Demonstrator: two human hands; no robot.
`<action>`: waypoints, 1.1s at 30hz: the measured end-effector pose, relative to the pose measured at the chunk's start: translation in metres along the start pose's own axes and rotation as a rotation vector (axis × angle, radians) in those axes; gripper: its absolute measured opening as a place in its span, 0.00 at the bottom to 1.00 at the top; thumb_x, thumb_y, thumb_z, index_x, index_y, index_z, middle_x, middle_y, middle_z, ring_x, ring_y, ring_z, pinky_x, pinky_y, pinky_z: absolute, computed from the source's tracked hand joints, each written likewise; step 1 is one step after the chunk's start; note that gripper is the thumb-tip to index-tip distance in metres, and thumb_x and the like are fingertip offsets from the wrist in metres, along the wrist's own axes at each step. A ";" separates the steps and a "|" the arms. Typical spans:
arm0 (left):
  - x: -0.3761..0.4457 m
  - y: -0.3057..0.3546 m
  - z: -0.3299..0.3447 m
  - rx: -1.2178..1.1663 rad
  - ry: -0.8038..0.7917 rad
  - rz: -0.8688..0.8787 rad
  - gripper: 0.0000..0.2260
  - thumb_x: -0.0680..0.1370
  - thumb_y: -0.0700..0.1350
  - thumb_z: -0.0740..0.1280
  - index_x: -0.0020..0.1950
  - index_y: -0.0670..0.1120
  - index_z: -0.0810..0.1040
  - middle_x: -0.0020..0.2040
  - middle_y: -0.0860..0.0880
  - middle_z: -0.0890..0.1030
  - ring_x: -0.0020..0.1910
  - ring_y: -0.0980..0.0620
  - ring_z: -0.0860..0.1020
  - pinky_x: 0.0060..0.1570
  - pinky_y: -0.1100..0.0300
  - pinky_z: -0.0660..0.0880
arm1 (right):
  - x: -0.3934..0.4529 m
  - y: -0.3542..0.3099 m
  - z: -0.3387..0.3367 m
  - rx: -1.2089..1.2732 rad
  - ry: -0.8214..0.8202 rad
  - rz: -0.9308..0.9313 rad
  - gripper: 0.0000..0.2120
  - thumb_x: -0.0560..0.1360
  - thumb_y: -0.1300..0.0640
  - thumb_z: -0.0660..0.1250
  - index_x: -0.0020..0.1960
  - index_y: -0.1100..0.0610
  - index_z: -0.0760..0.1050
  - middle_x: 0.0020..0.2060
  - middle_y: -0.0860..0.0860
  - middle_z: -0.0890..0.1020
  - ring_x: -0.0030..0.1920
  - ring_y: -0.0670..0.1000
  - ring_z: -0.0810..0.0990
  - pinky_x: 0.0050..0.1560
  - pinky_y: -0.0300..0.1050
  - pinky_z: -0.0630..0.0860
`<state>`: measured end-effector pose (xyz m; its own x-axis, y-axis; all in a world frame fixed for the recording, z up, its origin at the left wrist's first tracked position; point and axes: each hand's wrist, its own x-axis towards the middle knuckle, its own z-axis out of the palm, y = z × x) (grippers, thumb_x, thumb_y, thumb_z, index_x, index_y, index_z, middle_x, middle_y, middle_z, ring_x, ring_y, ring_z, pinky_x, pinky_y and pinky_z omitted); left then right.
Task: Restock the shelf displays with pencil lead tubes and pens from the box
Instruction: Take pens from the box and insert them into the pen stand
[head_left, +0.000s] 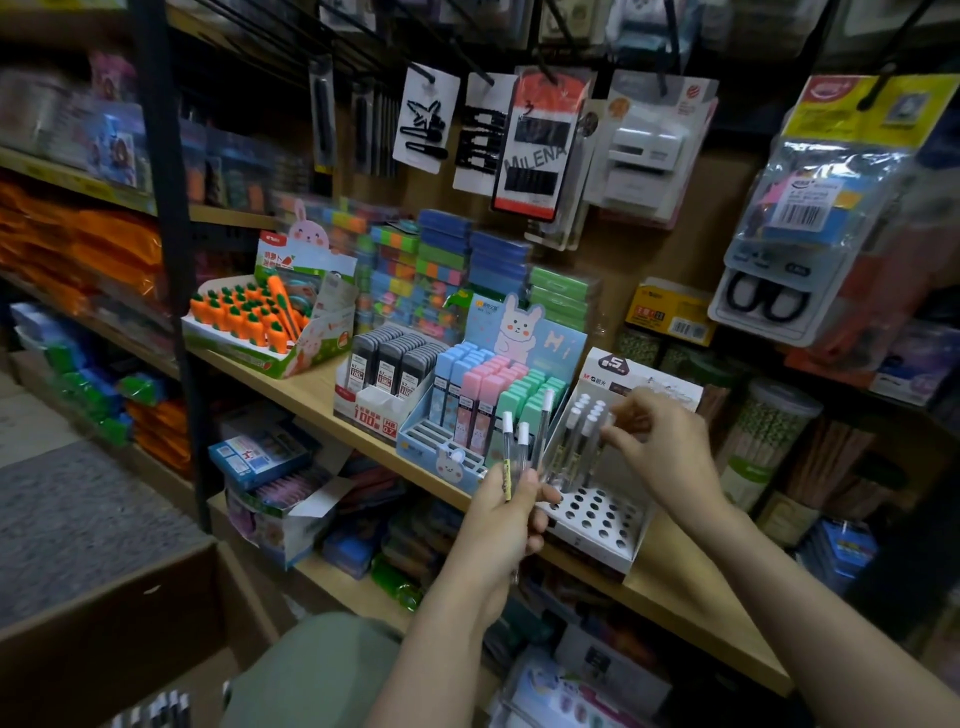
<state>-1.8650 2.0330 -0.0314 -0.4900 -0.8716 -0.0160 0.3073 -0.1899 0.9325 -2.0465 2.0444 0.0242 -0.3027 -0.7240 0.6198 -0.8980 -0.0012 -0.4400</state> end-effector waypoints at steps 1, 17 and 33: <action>-0.001 0.001 0.000 0.006 -0.008 -0.005 0.07 0.83 0.47 0.58 0.54 0.45 0.72 0.38 0.53 0.79 0.30 0.58 0.71 0.30 0.65 0.68 | -0.002 0.000 0.000 -0.015 -0.018 -0.007 0.08 0.72 0.60 0.74 0.42 0.50 0.76 0.38 0.44 0.79 0.40 0.41 0.78 0.45 0.41 0.79; -0.004 0.005 0.002 -0.085 -0.074 -0.092 0.11 0.84 0.50 0.56 0.57 0.48 0.77 0.49 0.50 0.86 0.44 0.53 0.83 0.49 0.54 0.80 | -0.015 -0.037 -0.017 0.515 -0.149 0.029 0.14 0.74 0.61 0.71 0.57 0.48 0.77 0.40 0.50 0.85 0.41 0.46 0.85 0.46 0.47 0.83; 0.001 -0.006 -0.006 0.017 0.059 -0.017 0.08 0.83 0.45 0.61 0.59 0.54 0.76 0.37 0.52 0.77 0.30 0.58 0.69 0.28 0.66 0.67 | -0.019 0.002 -0.003 0.187 0.108 -0.123 0.13 0.75 0.59 0.71 0.57 0.48 0.75 0.42 0.44 0.82 0.43 0.42 0.83 0.48 0.47 0.83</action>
<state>-1.8627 2.0302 -0.0391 -0.4461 -0.8934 -0.0525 0.2856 -0.1978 0.9377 -2.0439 2.0596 0.0133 -0.2364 -0.6323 0.7378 -0.8586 -0.2196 -0.4633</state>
